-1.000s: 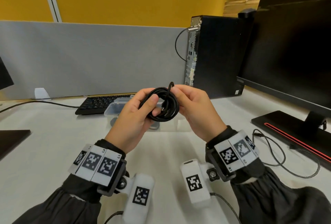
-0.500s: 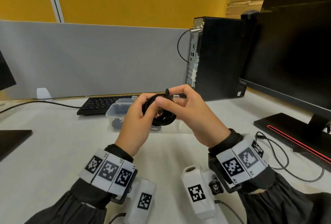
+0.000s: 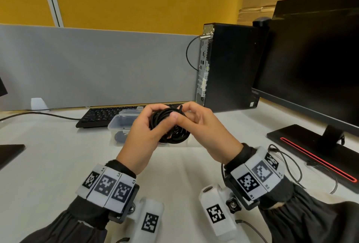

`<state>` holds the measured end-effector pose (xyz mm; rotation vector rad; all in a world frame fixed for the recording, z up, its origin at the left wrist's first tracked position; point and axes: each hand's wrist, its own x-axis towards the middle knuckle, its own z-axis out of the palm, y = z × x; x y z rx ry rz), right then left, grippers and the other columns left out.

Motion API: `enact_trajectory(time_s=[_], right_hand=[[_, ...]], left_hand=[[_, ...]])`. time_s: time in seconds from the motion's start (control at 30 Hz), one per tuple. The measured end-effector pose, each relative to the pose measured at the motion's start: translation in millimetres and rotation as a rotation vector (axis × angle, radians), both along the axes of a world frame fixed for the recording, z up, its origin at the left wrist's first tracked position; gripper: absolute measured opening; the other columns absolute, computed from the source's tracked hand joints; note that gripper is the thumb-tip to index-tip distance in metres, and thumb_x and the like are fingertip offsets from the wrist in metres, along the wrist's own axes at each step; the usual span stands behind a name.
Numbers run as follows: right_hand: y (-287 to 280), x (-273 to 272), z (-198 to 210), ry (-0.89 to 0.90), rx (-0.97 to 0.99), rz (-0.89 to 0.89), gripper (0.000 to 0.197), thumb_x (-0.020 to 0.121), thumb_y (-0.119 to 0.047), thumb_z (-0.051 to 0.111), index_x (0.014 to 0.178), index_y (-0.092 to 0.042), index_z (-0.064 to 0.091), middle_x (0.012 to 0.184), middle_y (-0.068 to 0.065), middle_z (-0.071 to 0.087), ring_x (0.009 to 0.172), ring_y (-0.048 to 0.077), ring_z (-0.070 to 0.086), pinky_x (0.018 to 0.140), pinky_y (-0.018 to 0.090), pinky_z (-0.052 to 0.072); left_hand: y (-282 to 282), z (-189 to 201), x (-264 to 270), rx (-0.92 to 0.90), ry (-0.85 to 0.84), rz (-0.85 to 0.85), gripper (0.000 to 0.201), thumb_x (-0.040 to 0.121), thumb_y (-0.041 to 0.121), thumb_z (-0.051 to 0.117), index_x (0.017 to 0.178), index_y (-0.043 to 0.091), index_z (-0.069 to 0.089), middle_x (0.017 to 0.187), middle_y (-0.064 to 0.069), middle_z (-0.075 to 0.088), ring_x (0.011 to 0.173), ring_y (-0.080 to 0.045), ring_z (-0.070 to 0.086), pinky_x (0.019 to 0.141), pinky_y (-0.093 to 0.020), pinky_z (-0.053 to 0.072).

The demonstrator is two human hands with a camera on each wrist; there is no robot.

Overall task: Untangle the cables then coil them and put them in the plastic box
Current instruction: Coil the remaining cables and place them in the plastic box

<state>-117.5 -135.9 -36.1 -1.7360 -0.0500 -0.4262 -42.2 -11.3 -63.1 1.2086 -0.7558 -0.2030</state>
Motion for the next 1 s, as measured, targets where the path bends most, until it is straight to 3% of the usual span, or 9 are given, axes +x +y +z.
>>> enact_trajectory(time_s=[0.13, 0.2, 0.37, 0.43, 0.47, 0.53, 0.63, 0.8, 1.0], right_hand=[[-6.2, -4.3, -1.0, 0.028, -0.025, 0.011, 0.027, 0.092, -0.023, 0.056, 0.109, -0.003, 0.059, 0.093, 0.005, 0.071, 0.088, 0.015, 0.068, 0.082, 0.027, 0.053], [-7.8, -5.8, -0.7, 0.036, -0.086, -0.011, 0.023, 0.092, -0.025, 0.056, 0.105, -0.007, 0.063, 0.096, 0.008, 0.071, 0.093, 0.018, 0.068, 0.086, 0.028, 0.053], [-12.0, -9.6, 1.3, 0.089, -0.280, -0.053, 0.014, 0.090, -0.031, 0.058, 0.086, -0.019, 0.064, 0.082, -0.007, 0.066, 0.075, -0.005, 0.059, 0.068, 0.005, 0.044], [-13.6, -11.2, 0.1, 0.120, -0.364, -0.060, 0.012, 0.090, -0.030, 0.059, 0.081, -0.022, 0.062, 0.075, -0.011, 0.062, 0.067, -0.008, 0.054, 0.063, 0.004, 0.041], [-13.3, -12.0, -0.7, 0.131, -0.407, -0.059, 0.012, 0.090, -0.030, 0.060, 0.081, -0.022, 0.062, 0.073, -0.011, 0.060, 0.065, -0.007, 0.053, 0.061, 0.005, 0.040], [-10.5, -12.7, -1.4, 0.142, -0.468, -0.055, 0.015, 0.090, -0.030, 0.060, 0.087, -0.016, 0.064, 0.074, -0.006, 0.062, 0.064, -0.002, 0.052, 0.061, 0.011, 0.040], [-2.9, -11.1, 1.7, 0.131, -0.457, -0.044, 0.017, 0.090, -0.031, 0.060, 0.092, -0.016, 0.067, 0.079, -0.003, 0.068, 0.069, 0.003, 0.058, 0.063, 0.015, 0.045], [1.2, -10.9, 3.4, 0.161, -0.406, -0.037, 0.027, 0.088, -0.032, 0.062, 0.102, -0.010, 0.069, 0.093, 0.005, 0.073, 0.084, 0.013, 0.067, 0.076, 0.025, 0.053], [0.0, -14.1, 5.0, 0.203, -0.399, -0.041, 0.028, 0.090, -0.035, 0.058, 0.102, -0.013, 0.071, 0.089, 0.003, 0.072, 0.068, 0.007, 0.062, 0.062, 0.019, 0.049]], left_hand=[[1.4, 0.0, -1.8, 0.081, 0.033, -0.038, 0.054, 0.059, 0.012, 0.085, 0.105, 0.022, 0.058, 0.094, 0.007, 0.068, 0.091, -0.013, 0.064, 0.079, -0.032, 0.057], [1.7, 0.9, -2.9, 0.088, 0.054, -0.067, 0.055, 0.064, 0.002, 0.077, 0.112, 0.019, 0.056, 0.101, 0.003, 0.067, 0.094, -0.012, 0.063, 0.079, -0.027, 0.057], [6.1, 0.4, -2.7, 0.213, 0.019, -0.159, 0.054, 0.072, -0.011, 0.067, 0.116, 0.018, 0.057, 0.102, 0.005, 0.070, 0.095, -0.007, 0.066, 0.073, -0.018, 0.052], [9.7, 1.2, -0.5, 0.339, -0.091, -0.124, 0.051, 0.069, 0.004, 0.078, 0.110, 0.027, 0.060, 0.106, 0.006, 0.067, 0.098, -0.004, 0.064, 0.077, -0.016, 0.051], [11.2, 2.7, -0.3, 0.448, -0.227, -0.048, 0.050, 0.062, 0.021, 0.084, 0.104, 0.034, 0.060, 0.105, 0.009, 0.064, 0.097, 0.001, 0.061, 0.078, -0.012, 0.049], [12.1, 8.6, -4.1, 0.666, -0.496, 0.097, 0.045, 0.049, 0.055, 0.076, 0.089, 0.044, 0.057, 0.093, 0.016, 0.060, 0.086, 0.003, 0.058, 0.069, -0.011, 0.044], [7.4, 17.3, -16.2, 0.780, -0.582, 0.183, 0.047, 0.048, 0.068, 0.071, 0.080, 0.038, 0.053, 0.072, 0.014, 0.060, 0.068, -0.003, 0.054, 0.057, -0.022, 0.040], [3.1, 16.3, -23.3, 0.698, -0.382, 0.123, 0.044, 0.061, 0.025, 0.081, 0.097, 0.027, 0.057, 0.082, 0.006, 0.067, 0.070, -0.010, 0.066, 0.056, -0.026, 0.055], [-3.6, 8.9, -25.6, 0.577, -0.238, 0.024, 0.051, 0.065, -0.006, 0.072, 0.106, 0.019, 0.054, 0.076, 0.001, 0.067, 0.053, -0.003, 0.062, 0.043, -0.019, 0.045]])
